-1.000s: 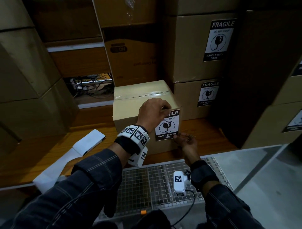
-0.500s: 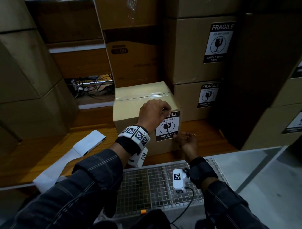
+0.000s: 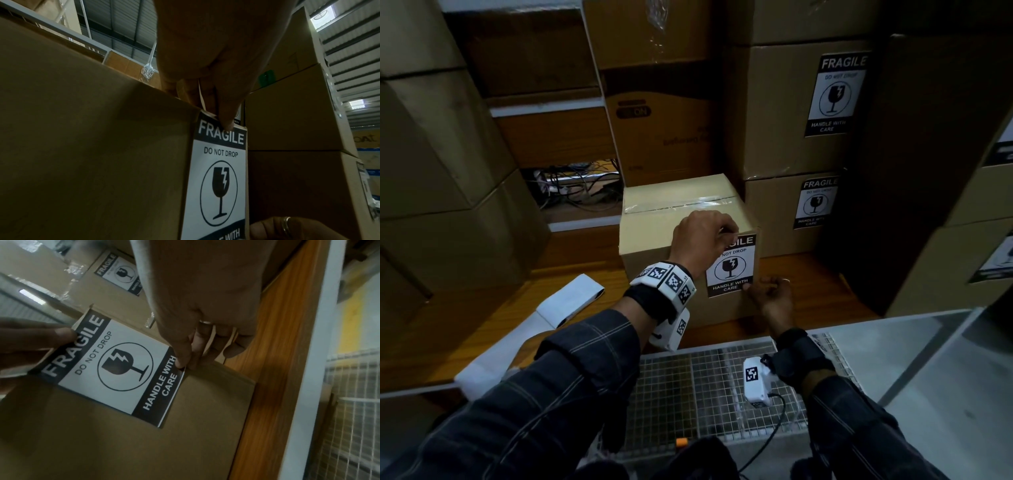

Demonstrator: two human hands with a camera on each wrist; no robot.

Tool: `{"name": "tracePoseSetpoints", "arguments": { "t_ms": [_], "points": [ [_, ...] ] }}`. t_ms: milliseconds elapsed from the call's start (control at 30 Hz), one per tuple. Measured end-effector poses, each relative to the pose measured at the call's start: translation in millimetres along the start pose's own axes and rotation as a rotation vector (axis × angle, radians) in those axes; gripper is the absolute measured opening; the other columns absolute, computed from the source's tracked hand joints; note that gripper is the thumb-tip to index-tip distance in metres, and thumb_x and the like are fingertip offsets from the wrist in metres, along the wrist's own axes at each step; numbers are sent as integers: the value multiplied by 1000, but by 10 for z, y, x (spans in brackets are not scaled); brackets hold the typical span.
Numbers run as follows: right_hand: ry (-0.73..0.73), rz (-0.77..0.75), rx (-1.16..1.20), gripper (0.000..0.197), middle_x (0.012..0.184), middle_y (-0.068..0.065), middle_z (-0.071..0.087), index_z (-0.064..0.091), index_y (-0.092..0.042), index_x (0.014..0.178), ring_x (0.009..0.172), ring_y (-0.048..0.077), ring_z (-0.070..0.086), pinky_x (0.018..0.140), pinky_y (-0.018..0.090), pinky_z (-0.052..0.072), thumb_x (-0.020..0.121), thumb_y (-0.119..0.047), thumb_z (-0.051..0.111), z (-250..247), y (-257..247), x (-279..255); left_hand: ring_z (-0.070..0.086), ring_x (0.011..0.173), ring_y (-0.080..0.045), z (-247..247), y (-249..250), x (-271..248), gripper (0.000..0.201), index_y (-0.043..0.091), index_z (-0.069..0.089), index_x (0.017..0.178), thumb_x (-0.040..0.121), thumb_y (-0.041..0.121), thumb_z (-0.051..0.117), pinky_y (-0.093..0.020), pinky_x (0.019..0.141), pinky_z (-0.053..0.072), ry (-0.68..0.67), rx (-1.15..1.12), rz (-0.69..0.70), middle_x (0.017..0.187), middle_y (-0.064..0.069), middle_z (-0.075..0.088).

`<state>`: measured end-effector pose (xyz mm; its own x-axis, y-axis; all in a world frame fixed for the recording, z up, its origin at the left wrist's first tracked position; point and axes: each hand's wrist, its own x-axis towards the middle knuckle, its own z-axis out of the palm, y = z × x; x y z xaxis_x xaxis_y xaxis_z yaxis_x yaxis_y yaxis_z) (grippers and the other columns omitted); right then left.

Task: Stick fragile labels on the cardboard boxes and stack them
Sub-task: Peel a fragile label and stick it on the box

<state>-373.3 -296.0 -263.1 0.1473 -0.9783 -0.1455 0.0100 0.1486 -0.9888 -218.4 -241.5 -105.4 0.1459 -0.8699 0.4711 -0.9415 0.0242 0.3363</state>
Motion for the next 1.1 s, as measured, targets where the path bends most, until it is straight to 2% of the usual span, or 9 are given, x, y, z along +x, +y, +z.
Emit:
{"name": "tracePoseSetpoints", "arguments": {
  "t_ms": [133,233,433,533,633,767,867,967,1100],
  "points": [
    [-4,-42,-78,45,126,7,59,49,-24,122,114,26,59,91,40,50,88,-24,78,-77,5,-44,63,98,-14,19,0,-66,16,25,71,109,94,27,69,-33,82,52,13,11,22,107,7,72],
    [19,-140,-176,61,117,-3,60,50,-22,131,106,17,59,79,29,48,83,-43,81,-36,-67,-53,59,108,-17,54,-1,-159,29,22,65,119,91,19,71,-30,88,41,22,81,119,117,4,68],
    [-33,-257,-151,72,125,-5,62,53,-24,132,112,12,61,75,18,48,74,-52,86,176,-241,8,52,127,-27,98,-82,-289,65,16,54,140,81,7,79,-39,101,45,-23,224,237,140,-9,57],
    [-27,-284,-219,73,115,-10,62,53,-24,122,107,8,61,83,28,55,69,-60,88,248,-146,56,48,132,-31,188,-229,-366,90,14,42,147,69,6,87,-44,109,42,-35,383,291,145,-14,49],
    [-29,-224,-308,94,128,-3,58,50,-30,129,119,21,56,96,47,55,54,-77,82,296,53,107,29,149,-32,243,-386,-498,113,21,17,160,70,6,83,-49,123,20,-26,534,277,162,-14,28],
    [-52,-200,-352,81,125,-1,65,56,-28,126,116,23,63,92,45,59,58,-56,88,296,206,111,11,156,-32,100,-508,-799,116,23,8,162,74,15,83,-55,125,13,101,490,278,169,-16,13],
    [-75,-187,-327,71,125,-1,67,57,-22,131,115,21,65,91,38,60,69,-30,92,301,278,97,14,156,-31,-87,-687,-1153,105,19,15,161,81,32,81,-54,125,15,325,315,128,167,-15,16],
    [-91,-197,-254,79,128,-7,63,53,-28,134,119,17,61,96,41,57,66,-36,92,285,295,57,16,155,-29,-151,-981,-1466,107,20,12,162,82,28,83,-57,120,29,475,-17,-189,168,-13,13],
    [-117,-159,-190,70,123,-10,61,51,-31,133,121,16,58,100,44,54,75,-21,89,326,184,16,21,154,-27,-146,-1339,-1559,117,41,-5,160,85,18,82,-56,118,34,172,-547,-480,170,-1,9]
  ]
}}
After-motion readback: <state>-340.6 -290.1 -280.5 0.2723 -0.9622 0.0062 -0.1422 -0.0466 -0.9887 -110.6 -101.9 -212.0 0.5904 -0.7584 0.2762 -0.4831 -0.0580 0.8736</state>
